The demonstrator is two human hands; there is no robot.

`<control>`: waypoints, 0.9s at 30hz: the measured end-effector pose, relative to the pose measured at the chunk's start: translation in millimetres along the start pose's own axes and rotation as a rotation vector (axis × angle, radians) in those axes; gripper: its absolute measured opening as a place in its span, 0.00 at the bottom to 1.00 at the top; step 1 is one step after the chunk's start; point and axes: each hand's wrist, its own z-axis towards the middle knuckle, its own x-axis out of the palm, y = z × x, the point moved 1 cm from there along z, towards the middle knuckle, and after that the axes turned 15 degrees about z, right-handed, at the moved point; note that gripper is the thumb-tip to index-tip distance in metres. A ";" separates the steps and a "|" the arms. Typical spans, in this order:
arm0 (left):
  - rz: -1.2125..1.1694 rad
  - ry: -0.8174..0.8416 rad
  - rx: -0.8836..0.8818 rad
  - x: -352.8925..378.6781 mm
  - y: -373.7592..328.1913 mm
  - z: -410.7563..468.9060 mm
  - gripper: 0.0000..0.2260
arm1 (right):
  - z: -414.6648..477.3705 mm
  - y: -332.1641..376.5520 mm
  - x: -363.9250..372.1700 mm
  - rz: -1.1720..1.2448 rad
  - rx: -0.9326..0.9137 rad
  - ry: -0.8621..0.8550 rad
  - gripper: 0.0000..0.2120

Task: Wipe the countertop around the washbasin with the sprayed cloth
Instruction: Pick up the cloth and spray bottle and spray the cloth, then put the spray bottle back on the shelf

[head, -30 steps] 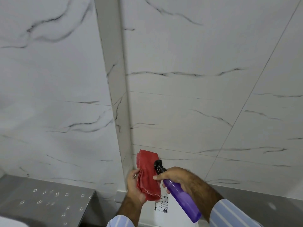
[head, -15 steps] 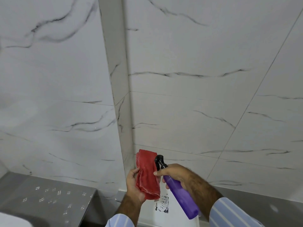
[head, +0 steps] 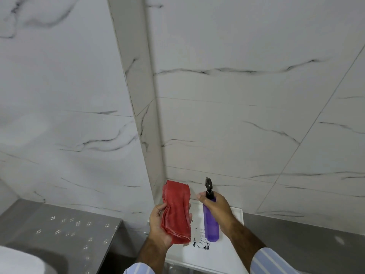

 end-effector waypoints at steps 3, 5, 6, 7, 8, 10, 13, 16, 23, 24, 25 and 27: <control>-0.007 0.012 -0.030 -9.8 3.3 4.7 0.35 | 15.8 -29.1 0.6 0.014 -0.068 -0.063 0.09; -0.007 0.018 -0.039 -12.7 5.3 8.2 0.35 | 24.4 -49.2 -0.2 0.018 -0.107 -0.070 0.11; 0.000 0.022 -0.041 -13.1 6.0 9.0 0.35 | 28.0 -59.2 -0.8 0.015 -0.116 -0.064 0.11; 0.006 0.030 -0.045 -12.8 6.4 9.3 0.35 | 30.7 -67.1 -1.6 0.011 -0.120 -0.057 0.12; 0.004 0.037 -0.050 -13.7 7.4 10.6 0.35 | 33.3 -75.8 -1.7 0.011 -0.117 -0.050 0.12; 0.006 0.046 -0.051 -13.3 8.6 11.9 0.34 | 36.5 -88.4 -2.6 0.007 -0.107 -0.031 0.14; 0.011 0.034 -0.050 -13.0 10.8 13.9 0.34 | 38.5 -90.3 -0.8 -0.006 -0.074 0.016 0.20; 0.038 0.000 -0.050 -15.6 12.7 14.1 0.32 | 36.4 -76.8 -7.8 -0.048 -0.038 0.041 0.47; -0.020 0.088 -0.029 -12.9 8.9 -9.9 0.34 | -41.9 -41.4 -59.4 0.096 -0.201 -0.275 0.21; -0.018 0.089 -0.028 -12.9 9.0 -14.3 0.34 | -50.7 -41.2 -55.9 0.107 -0.177 -0.235 0.24; -0.014 0.095 -0.025 -12.5 8.6 -21.0 0.34 | -58.7 -39.4 -46.9 0.114 -0.102 -0.144 0.27; 0.008 0.119 -0.011 -11.4 7.8 -35.9 0.33 | -69.2 -31.4 -19.0 0.105 0.080 0.099 0.29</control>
